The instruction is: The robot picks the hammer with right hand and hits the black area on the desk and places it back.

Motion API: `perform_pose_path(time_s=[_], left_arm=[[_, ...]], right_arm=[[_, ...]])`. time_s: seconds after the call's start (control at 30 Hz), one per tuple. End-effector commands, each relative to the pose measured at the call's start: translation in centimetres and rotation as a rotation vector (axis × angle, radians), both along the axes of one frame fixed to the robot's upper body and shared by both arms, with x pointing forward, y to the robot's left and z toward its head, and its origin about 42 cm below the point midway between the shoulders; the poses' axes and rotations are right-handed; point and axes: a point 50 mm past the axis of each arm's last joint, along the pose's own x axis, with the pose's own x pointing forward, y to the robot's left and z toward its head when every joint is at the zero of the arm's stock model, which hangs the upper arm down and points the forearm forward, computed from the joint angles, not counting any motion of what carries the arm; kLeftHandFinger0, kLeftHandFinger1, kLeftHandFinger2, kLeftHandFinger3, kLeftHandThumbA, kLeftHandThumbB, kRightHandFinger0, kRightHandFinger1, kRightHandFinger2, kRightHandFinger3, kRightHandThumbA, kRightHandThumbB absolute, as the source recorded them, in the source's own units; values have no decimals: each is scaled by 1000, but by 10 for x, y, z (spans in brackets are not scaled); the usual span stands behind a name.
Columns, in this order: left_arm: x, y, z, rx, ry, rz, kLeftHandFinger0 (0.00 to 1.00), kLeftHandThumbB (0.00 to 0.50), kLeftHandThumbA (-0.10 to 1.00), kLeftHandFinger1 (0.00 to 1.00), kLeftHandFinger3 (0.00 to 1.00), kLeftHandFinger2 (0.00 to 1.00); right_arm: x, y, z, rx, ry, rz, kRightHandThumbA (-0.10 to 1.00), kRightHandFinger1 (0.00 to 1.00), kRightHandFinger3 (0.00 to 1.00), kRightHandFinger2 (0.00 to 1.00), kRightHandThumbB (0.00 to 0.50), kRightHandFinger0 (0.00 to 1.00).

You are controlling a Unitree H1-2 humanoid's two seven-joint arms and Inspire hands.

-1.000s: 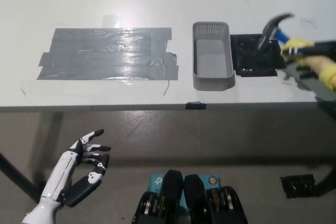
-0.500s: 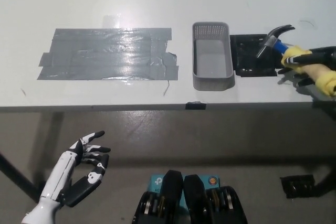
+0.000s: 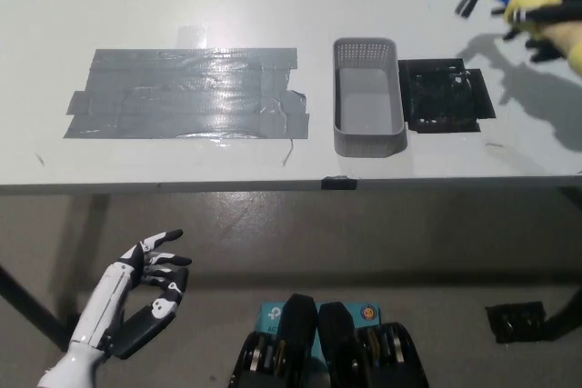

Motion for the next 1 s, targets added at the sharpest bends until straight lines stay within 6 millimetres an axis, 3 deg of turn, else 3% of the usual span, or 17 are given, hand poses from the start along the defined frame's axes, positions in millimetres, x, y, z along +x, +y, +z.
perform_pose_path(time_s=[0.0,0.07,0.1,0.13,0.2,0.23,0.3,0.37,0.4,0.47,0.57,0.6,0.67,0.7,0.73,0.9,0.97], left_arm=[[2,4,11,13,-59,-14,532,0,574,541,826,631],[3,5,11,12,-63,-11,532,0,582,539,824,632],[2,6,11,14,-62,-9,539,0,598,543,826,637],[1,6,12,17,-60,-8,541,0,603,544,827,638],[1,6,11,19,-55,-9,547,0,628,548,829,642],[2,5,11,15,-53,-11,546,0,634,547,829,640],[1,4,10,20,-51,-10,546,0,676,546,827,639],[0,5,10,24,-53,-7,550,0,685,548,828,641],[-1,5,10,24,-52,-5,549,0,687,549,827,642],[-1,6,10,12,-60,-3,538,0,671,545,818,637],[-1,7,10,23,-56,1,523,0,689,539,818,625],[-1,8,10,18,-60,-1,516,0,694,532,813,618],[-1,8,11,13,-57,4,515,0,697,532,813,616],[-1,9,11,25,-52,8,532,0,719,547,820,637],[-1,9,11,27,-55,10,533,0,722,548,821,639],[-1,13,12,15,-58,19,540,0,732,549,824,645],[-3,12,11,26,-55,18,541,0,767,552,824,633]], right_arm=[[-15,-12,158,-5,-329,28,-100,33,923,519,0,0],[-17,-10,163,-5,-346,41,-100,39,898,522,4,0],[-17,-8,165,-25,-355,44,-100,59,986,548,0,0],[-17,-6,165,-50,-367,47,-100,77,1000,576,0,0],[-18,0,157,-140,-392,104,-98,226,1000,716,0,0],[-18,3,150,-204,-392,130,-86,323,1000,724,0,0],[-11,15,116,-282,-355,163,-70,359,861,670,0,0],[-4,26,78,-432,-339,229,-52,430,991,721,3,77],[-2,32,53,-530,-323,285,47,424,899,716,0,72],[-1,42,28,-662,-303,349,156,309,756,600,0,2],[-1,56,-36,-721,-232,407,139,395,599,685,0,0],[-2,60,-55,-740,-205,419,127,443,593,731,0,1],[-6,66,-85,-723,-140,416,124,458,723,775,0,0],[-7,69,-101,-789,-141,438,185,492,938,838,0,1],[-8,72,-108,-810,-135,441,203,492,1000,853,0,0],[-10,78,-132,-875,-94,489,275,495,1000,852,0,0],[-8,73,-126,-843,-73,442,200,494,1000,844,0,33]])
